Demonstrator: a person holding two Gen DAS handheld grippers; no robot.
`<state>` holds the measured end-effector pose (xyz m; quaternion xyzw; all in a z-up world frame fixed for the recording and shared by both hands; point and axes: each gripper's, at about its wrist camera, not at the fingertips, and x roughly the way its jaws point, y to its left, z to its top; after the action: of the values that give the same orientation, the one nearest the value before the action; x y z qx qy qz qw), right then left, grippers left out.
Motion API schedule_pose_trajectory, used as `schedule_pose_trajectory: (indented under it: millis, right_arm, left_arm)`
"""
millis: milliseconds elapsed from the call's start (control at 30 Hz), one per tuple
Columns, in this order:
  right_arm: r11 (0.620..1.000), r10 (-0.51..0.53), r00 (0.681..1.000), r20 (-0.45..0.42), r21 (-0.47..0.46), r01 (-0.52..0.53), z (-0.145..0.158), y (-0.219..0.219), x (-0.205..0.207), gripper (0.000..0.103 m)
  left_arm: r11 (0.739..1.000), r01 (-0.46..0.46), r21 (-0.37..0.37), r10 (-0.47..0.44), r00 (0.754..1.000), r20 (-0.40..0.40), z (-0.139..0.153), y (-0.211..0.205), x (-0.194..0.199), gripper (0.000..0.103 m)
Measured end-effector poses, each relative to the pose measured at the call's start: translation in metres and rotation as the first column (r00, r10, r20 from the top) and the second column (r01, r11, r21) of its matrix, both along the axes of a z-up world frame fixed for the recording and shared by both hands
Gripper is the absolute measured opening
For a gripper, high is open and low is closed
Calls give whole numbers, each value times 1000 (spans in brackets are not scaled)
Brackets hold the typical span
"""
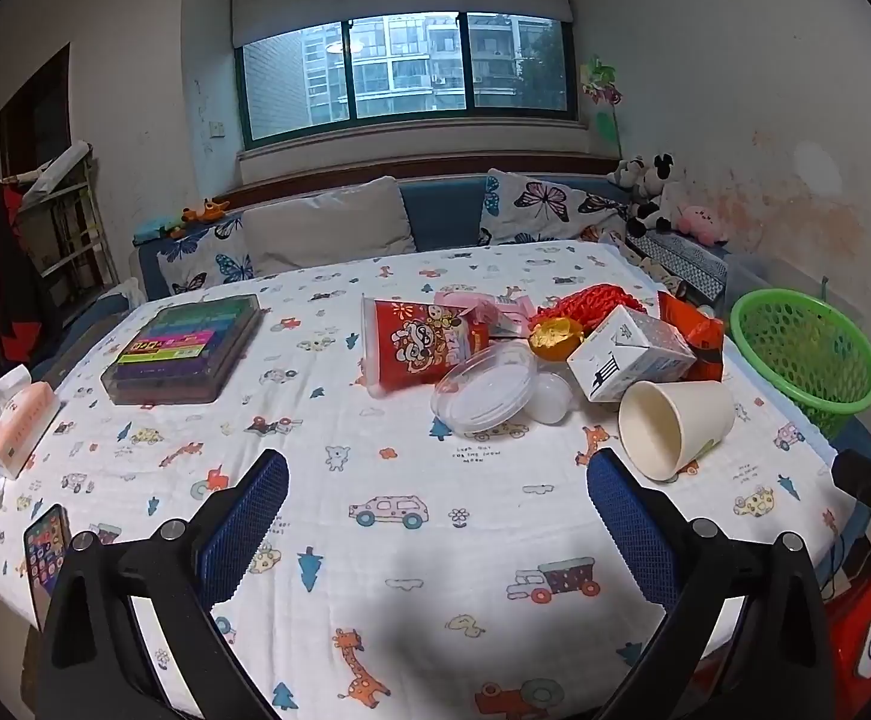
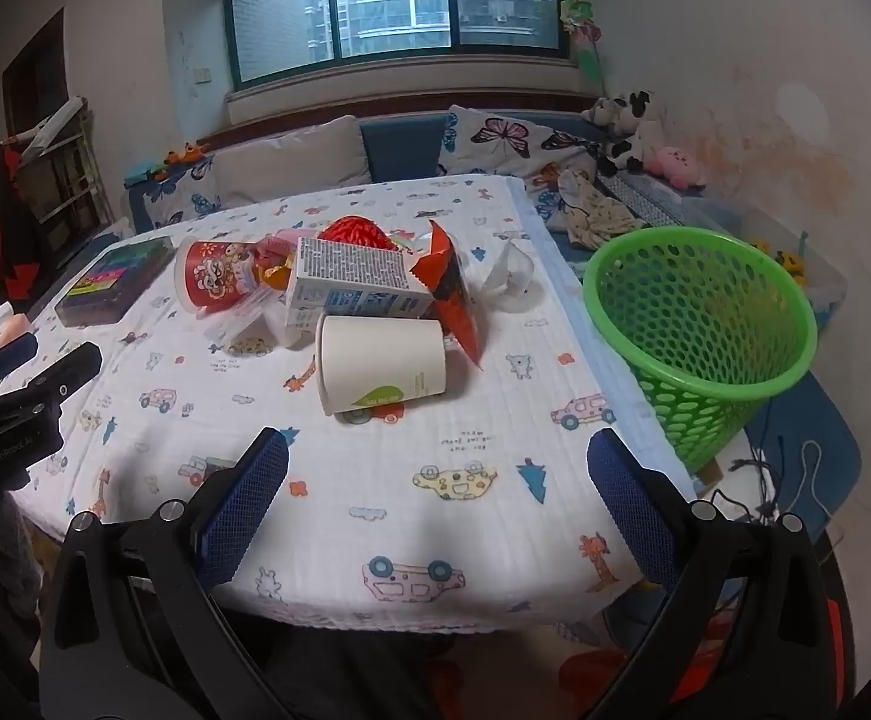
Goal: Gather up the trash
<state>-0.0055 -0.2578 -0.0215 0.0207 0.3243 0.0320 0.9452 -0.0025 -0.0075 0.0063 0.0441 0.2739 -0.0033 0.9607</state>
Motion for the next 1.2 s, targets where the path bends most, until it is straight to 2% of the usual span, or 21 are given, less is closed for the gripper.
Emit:
schedule_pose_trajectory:
  millis: [1200]
  right_arm:
    - [1000,5,1000,-19,-2,-5,-5,3,9,99]
  left_arm:
    - [1000,-5,-14,5,1000,-18,-8,0,14,97]
